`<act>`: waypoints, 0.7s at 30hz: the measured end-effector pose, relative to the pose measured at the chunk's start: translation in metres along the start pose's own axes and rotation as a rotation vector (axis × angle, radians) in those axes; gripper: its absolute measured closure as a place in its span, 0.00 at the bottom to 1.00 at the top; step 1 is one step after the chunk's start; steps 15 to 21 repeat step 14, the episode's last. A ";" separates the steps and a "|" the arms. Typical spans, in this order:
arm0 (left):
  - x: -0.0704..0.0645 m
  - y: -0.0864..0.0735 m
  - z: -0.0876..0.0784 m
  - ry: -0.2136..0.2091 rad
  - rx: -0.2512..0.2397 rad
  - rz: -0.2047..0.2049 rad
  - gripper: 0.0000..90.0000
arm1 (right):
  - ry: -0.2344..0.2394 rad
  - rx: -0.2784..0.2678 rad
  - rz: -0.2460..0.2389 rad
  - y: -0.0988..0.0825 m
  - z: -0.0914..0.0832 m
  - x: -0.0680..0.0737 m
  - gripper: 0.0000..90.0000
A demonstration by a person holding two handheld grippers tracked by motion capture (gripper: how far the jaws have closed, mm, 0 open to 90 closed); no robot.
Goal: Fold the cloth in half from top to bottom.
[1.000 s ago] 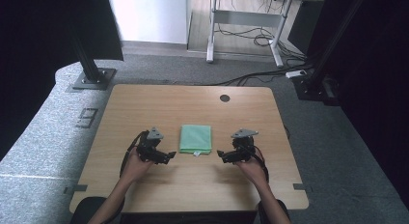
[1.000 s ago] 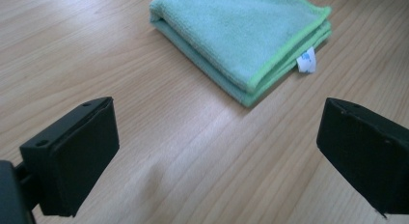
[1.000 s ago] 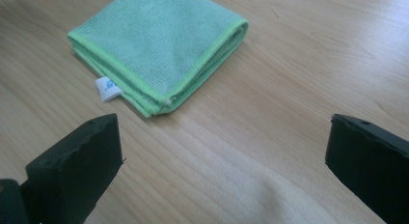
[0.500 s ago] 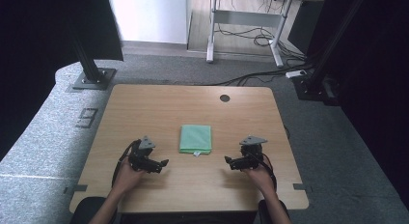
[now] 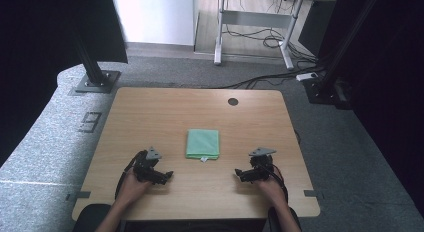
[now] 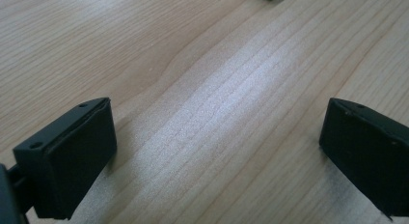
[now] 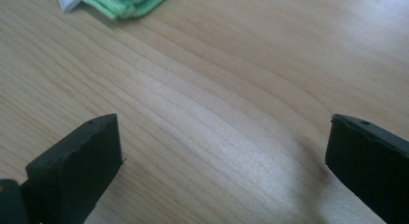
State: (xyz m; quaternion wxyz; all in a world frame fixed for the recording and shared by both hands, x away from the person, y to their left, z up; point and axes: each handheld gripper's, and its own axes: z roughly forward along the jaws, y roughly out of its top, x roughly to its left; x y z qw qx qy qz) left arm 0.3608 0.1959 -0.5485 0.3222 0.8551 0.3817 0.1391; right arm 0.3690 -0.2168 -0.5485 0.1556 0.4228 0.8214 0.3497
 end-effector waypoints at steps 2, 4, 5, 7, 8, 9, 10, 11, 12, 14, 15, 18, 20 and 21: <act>0.000 0.000 0.000 0.001 -0.002 -0.001 0.00 | 0.002 0.012 -0.002 -0.002 0.003 0.000 0.00; 0.000 0.000 0.001 0.001 -0.003 -0.001 0.00 | -0.010 0.008 -0.017 -0.004 0.005 0.001 0.00; 0.000 0.000 0.001 0.001 -0.002 -0.002 0.00 | -0.014 0.010 -0.025 -0.004 0.005 0.001 0.00; -0.001 0.000 0.001 0.003 -0.002 -0.002 0.00 | -0.020 -0.005 -0.024 -0.005 0.006 0.003 0.00; -0.001 0.000 0.001 0.002 -0.002 -0.002 0.00 | -0.020 -0.012 -0.023 -0.005 0.006 0.004 0.00; -0.001 0.000 0.001 0.003 -0.002 -0.002 0.00 | -0.020 -0.012 -0.026 -0.005 0.006 0.004 0.00; -0.001 0.000 0.001 0.002 -0.002 -0.002 0.00 | -0.021 -0.012 -0.025 -0.005 0.007 0.004 0.00; -0.001 0.000 0.001 0.002 -0.002 -0.002 0.00 | -0.021 -0.012 -0.026 -0.005 0.007 0.004 0.00; 0.000 0.000 0.001 0.002 -0.002 -0.001 0.00 | -0.021 -0.013 -0.024 -0.005 0.007 0.004 0.00; -0.001 0.001 0.001 0.004 0.000 -0.003 0.00 | -0.020 -0.012 -0.024 -0.005 0.007 0.004 0.00; -0.001 0.001 0.001 0.004 0.000 -0.003 0.00 | -0.020 -0.012 -0.024 -0.005 0.007 0.004 0.00; -0.001 0.001 0.001 0.004 0.000 -0.003 0.00 | -0.020 -0.012 -0.024 -0.005 0.007 0.004 0.00; -0.001 0.001 0.001 0.004 0.000 -0.003 0.00 | -0.020 -0.012 -0.024 -0.005 0.007 0.004 0.00; -0.001 0.001 0.001 0.004 0.000 -0.003 0.00 | -0.020 -0.012 -0.024 -0.005 0.007 0.004 0.00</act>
